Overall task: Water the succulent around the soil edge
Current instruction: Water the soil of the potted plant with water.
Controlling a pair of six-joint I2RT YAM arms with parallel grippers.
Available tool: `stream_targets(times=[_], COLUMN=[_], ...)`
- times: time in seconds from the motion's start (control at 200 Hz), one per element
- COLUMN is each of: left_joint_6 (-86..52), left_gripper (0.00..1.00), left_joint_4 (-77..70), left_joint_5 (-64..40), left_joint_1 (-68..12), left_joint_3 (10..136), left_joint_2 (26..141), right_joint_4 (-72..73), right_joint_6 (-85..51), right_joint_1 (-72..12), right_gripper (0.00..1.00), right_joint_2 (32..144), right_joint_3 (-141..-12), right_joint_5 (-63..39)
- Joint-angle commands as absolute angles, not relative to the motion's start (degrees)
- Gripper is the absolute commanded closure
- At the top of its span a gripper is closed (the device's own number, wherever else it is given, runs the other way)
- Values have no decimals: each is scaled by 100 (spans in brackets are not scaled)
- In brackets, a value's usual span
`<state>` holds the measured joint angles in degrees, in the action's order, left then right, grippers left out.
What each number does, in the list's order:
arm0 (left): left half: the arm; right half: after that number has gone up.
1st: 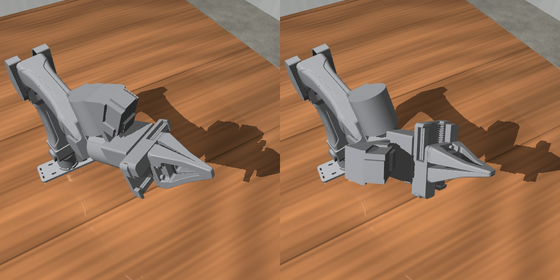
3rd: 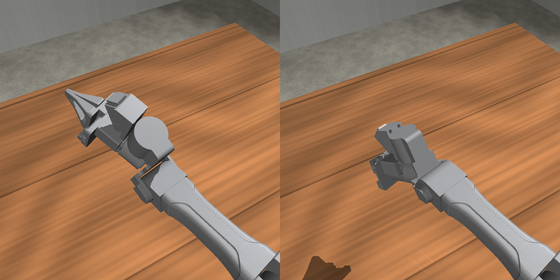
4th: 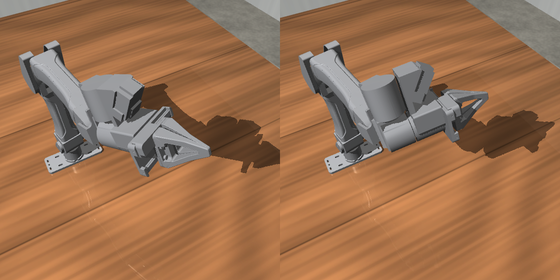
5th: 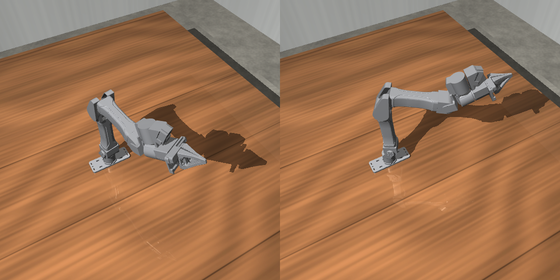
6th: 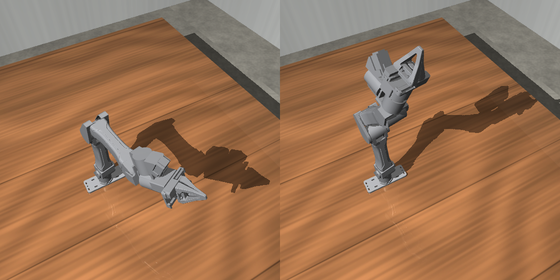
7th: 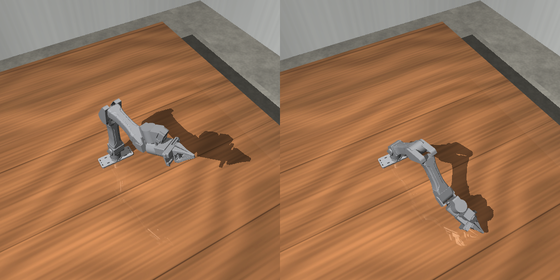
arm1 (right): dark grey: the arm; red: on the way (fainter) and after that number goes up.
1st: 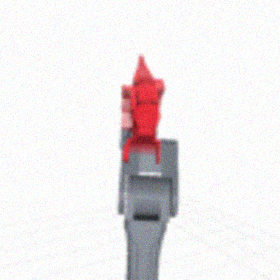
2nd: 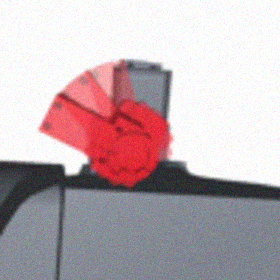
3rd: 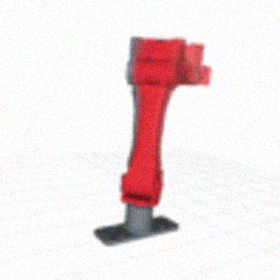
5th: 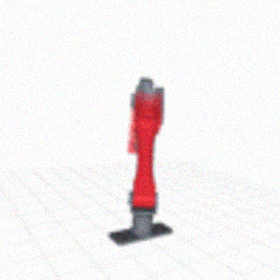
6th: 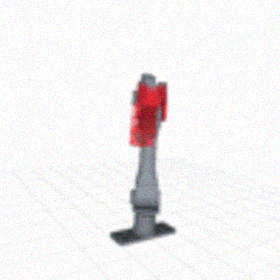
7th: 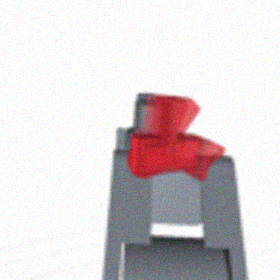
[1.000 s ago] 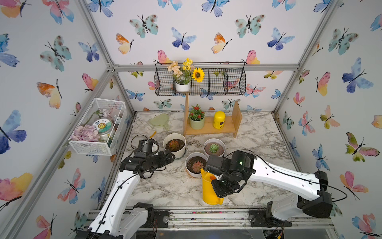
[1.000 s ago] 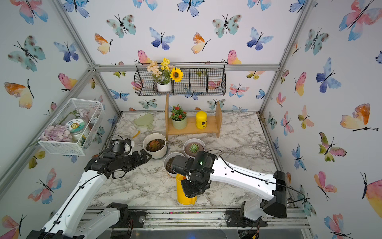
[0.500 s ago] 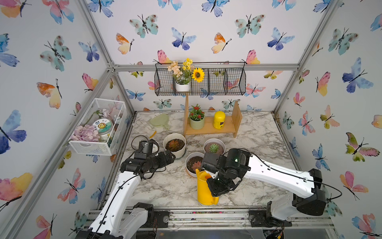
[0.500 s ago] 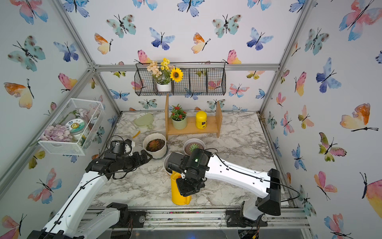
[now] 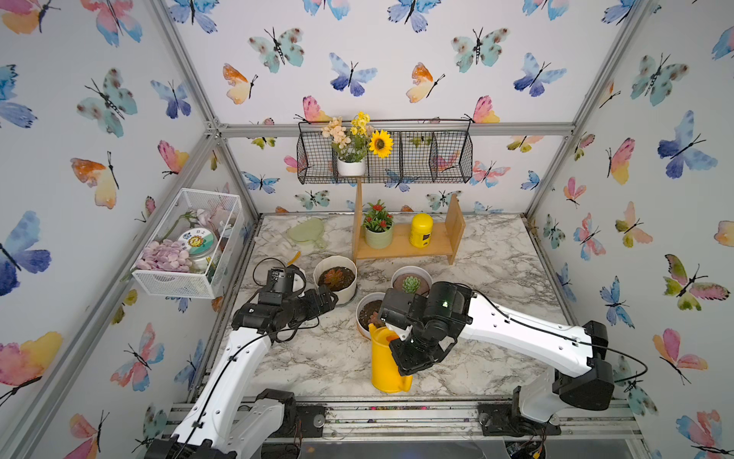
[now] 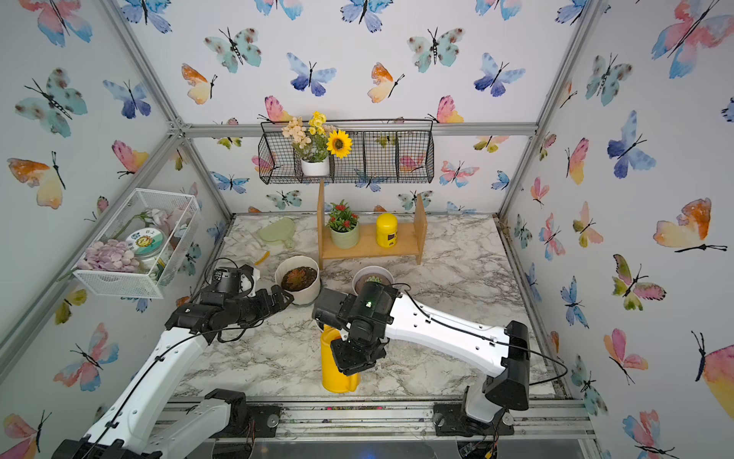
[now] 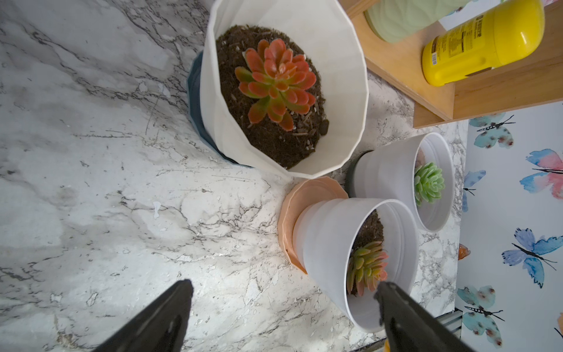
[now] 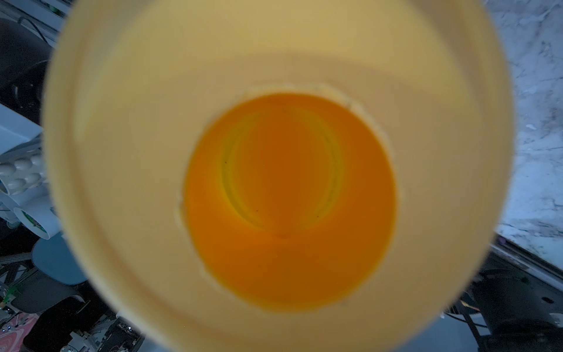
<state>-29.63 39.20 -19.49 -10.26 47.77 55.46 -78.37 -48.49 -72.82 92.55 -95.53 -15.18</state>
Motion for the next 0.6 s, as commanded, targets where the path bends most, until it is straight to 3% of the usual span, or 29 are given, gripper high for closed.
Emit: stream_targets(times=[0.0, 0.596], left_joint_6=[-2955, -2643], left_gripper=[1, 1], left_joint_4=[3768, 3887], left_joint_5=[-2132, -2116], left_joint_1=[-1055, -1055], left_joint_3=[4781, 5269], left_joint_2=[5602, 5777], right_joint_4=[-7890, -7419], right_joint_6=[-4910, -5036], right_joint_1=[-7303, -7107], right_gripper=[99, 99], right_joint_2=[9375, 9457], right_joint_3=[-9788, -9906], right_joint_5=[-1693, -1977])
